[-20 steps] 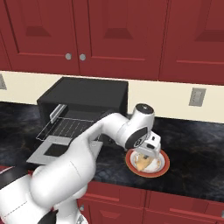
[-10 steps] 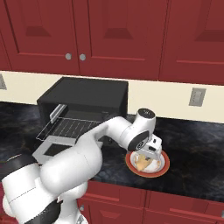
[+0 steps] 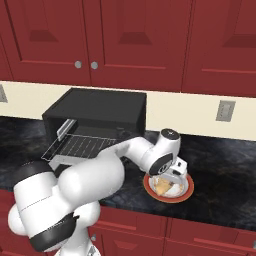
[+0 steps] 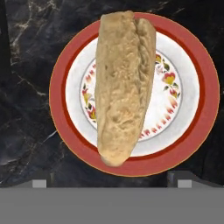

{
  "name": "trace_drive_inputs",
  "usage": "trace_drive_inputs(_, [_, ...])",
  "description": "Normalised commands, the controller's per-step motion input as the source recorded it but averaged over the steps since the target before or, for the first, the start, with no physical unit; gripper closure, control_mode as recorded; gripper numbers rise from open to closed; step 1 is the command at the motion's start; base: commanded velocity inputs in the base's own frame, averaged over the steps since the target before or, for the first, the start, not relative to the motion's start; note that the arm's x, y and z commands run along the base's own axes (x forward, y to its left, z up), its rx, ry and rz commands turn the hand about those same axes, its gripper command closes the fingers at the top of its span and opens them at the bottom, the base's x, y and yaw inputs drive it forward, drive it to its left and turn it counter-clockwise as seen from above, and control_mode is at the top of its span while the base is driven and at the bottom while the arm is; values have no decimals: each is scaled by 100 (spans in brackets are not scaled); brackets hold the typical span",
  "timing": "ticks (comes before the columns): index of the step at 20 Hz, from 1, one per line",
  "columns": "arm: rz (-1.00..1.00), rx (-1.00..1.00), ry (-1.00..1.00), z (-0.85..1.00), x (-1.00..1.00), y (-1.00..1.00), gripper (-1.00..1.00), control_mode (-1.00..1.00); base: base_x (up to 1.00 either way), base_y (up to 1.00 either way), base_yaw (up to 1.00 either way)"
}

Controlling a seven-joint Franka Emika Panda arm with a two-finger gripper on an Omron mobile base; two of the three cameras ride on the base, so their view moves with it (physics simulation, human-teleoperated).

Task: Pull the toaster oven rack outwards. Pick up the baguette from the plate and place it on the toaster oven rack. Close the toaster oven door fully and set the temperature to the lowest setting.

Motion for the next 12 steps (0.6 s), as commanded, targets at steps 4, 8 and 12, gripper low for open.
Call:
trace_drive_inputs(4, [0,0,0,-23,14,-14,-100,-100,0,0,0])
trace_drive_inputs(8, [0,0,0,-18,7,-3,-100,-100,0,0,0])
trace_drive_inputs(12, [0,0,0,-19,6,0,-100,-100,0,0,0])
